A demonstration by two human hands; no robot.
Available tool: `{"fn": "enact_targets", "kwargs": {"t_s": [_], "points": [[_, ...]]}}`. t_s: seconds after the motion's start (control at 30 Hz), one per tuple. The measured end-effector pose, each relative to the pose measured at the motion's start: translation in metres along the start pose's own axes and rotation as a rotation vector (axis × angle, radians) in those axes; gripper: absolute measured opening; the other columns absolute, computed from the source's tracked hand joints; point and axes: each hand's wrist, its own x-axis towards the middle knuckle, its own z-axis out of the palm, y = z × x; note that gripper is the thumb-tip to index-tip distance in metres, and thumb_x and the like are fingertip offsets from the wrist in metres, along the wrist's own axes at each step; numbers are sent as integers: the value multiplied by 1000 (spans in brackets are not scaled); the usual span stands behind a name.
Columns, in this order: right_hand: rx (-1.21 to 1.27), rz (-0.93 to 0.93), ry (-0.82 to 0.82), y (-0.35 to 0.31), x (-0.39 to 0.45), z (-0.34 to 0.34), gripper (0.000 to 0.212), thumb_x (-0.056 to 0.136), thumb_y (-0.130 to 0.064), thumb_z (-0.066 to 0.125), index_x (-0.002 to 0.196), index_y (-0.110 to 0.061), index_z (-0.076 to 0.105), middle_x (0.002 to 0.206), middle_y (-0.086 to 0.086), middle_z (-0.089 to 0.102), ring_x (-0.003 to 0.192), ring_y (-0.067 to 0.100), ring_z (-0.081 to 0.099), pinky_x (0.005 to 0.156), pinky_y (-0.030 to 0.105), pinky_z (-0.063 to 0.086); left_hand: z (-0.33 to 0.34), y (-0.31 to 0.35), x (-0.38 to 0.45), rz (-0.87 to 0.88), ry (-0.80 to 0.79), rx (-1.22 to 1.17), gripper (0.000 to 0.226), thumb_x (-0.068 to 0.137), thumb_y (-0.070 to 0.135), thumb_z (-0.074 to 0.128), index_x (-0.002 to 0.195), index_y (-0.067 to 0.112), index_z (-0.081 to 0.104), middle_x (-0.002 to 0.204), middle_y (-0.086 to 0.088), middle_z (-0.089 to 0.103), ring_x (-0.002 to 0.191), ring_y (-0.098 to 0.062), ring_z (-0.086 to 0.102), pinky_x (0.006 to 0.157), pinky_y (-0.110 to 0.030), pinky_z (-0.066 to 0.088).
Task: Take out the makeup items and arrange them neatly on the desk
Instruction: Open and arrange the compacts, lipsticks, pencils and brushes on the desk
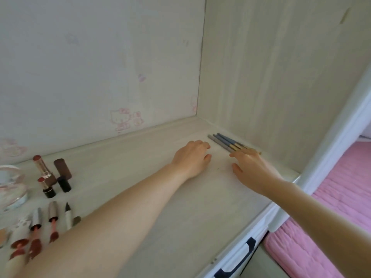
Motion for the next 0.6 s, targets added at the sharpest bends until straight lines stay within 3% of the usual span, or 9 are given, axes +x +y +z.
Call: {"fn": "enact_targets", "kwargs": {"t_s": [0.2,0.37,0.6], "points": [[7,32,19,11,25,10,39,91,-18,48,129,-11,50,128,11,54,122,29,42,96,42,44,21,-1,57,71,-65,-38,49,101,25,36,148,14,28,153,-6,31,140,-23,26,114,-34,25],[-61,-7,14,16,34,20,35,94,-19,43,126,-9,53,127,11,55,121,29,43,98,38,41,27,-12,82,88,-179,79,48,103,25,28,151,16,22,157,-3,25,145,-26,16,117,-37,18],[-113,-62,86,16,36,30,28,96,-17,41,118,-15,59,118,6,60,114,26,46,96,36,40,17,-13,82,101,-189,115,38,102,24,31,135,13,46,132,-12,47,121,-31,45,101,-43,39]]}}
